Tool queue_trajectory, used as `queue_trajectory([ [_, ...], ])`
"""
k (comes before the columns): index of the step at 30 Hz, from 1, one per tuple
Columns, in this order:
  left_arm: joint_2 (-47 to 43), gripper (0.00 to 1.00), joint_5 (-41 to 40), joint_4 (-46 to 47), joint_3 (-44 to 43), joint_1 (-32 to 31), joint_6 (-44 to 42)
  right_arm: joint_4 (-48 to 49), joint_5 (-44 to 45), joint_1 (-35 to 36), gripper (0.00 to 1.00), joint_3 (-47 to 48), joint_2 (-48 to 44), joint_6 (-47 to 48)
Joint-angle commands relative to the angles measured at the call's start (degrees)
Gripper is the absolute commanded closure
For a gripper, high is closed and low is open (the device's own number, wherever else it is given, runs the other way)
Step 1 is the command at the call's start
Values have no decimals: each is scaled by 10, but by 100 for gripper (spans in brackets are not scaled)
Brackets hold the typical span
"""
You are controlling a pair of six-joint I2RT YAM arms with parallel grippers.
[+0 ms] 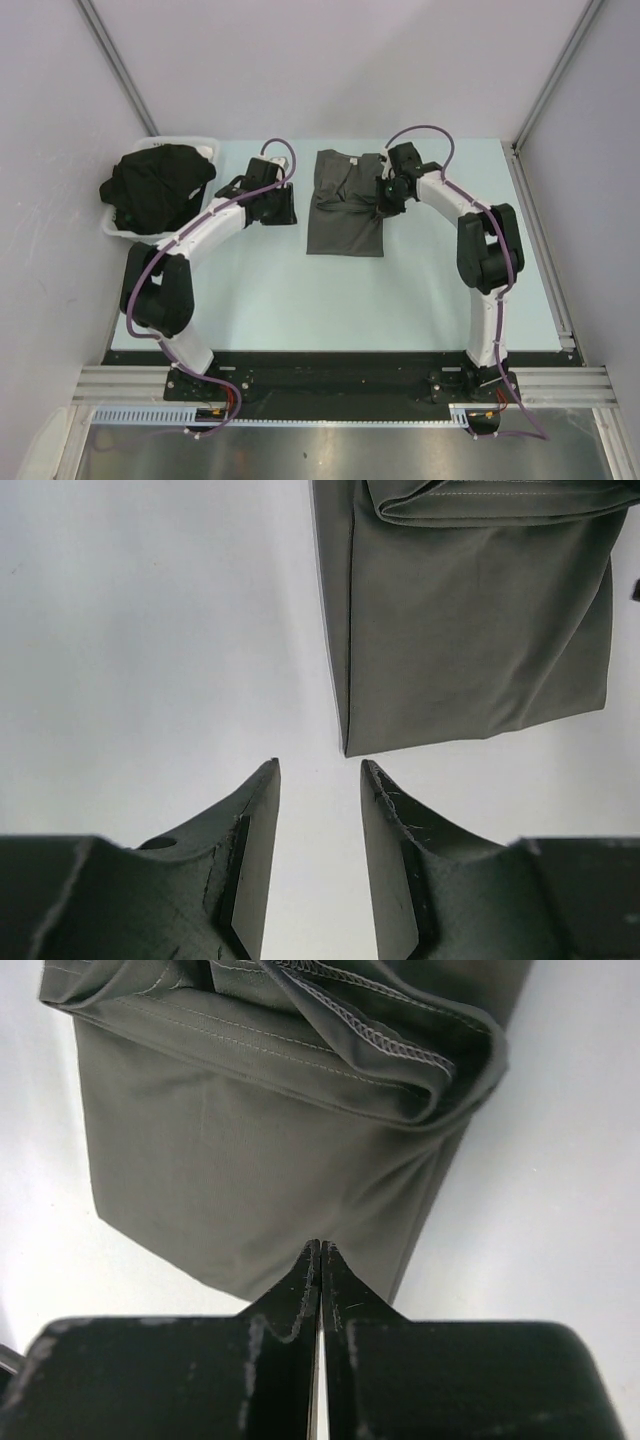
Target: Fold and stack the t-shirts
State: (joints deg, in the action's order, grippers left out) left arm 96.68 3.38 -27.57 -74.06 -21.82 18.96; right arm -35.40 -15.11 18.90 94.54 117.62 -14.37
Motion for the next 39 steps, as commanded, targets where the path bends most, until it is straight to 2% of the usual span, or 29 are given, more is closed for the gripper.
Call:
queue_trajectory([
  [1,-29,57,1,4,-1,4,-15,32,-26,7,100,33,35,-12],
  [8,-35,57,-2,-9,-8,4,-24,42,-33,10,100,76,81,-8],
  [24,-14,57,-3,-13,-2,4,-38,9,-29,-12,100,237,191,14],
  [33,-10,57,0,-6,7,5,-39,5,-5,-25,100,268,168,37],
  [39,-22,57,8,0,17,4,-34,-17,-19,-27,100,280,147,32],
])
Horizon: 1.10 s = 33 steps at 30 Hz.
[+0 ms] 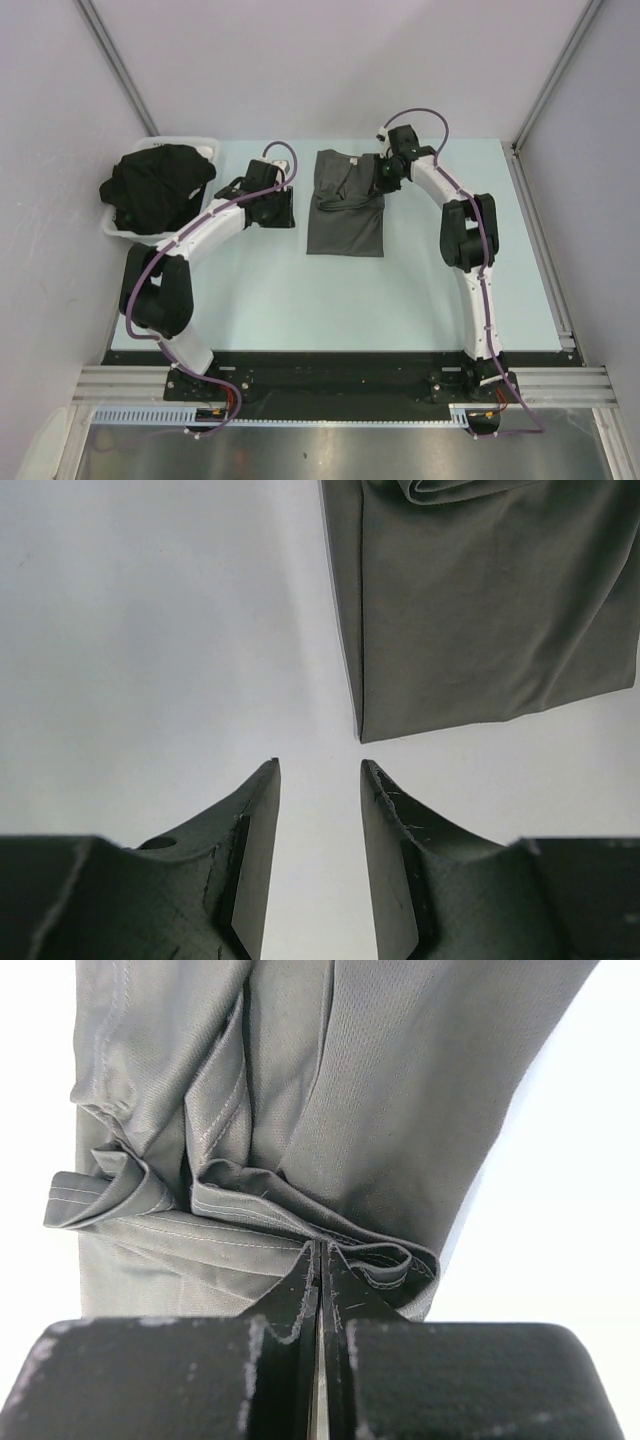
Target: Fold and stack the t-shirts
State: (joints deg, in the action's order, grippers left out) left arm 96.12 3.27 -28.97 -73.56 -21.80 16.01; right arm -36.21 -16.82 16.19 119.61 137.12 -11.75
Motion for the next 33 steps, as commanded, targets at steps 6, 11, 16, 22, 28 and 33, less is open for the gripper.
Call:
queue_trajectory([
  [6,-37,57,10,22,35,4,4,32,-9,19,100,-81,-133,-13],
  [11,-42,57,12,23,45,4,7,61,-12,35,100,-162,-171,-26],
  [16,-51,57,10,23,48,4,13,76,-24,38,100,-191,-161,-28],
  [22,-51,57,4,13,40,4,15,90,-38,36,100,-188,-133,-31],
  [28,-49,57,-1,7,31,4,17,84,-52,32,100,-149,-83,-28],
  [33,-42,58,-5,1,23,4,20,76,-62,31,100,-107,-48,-22],
])
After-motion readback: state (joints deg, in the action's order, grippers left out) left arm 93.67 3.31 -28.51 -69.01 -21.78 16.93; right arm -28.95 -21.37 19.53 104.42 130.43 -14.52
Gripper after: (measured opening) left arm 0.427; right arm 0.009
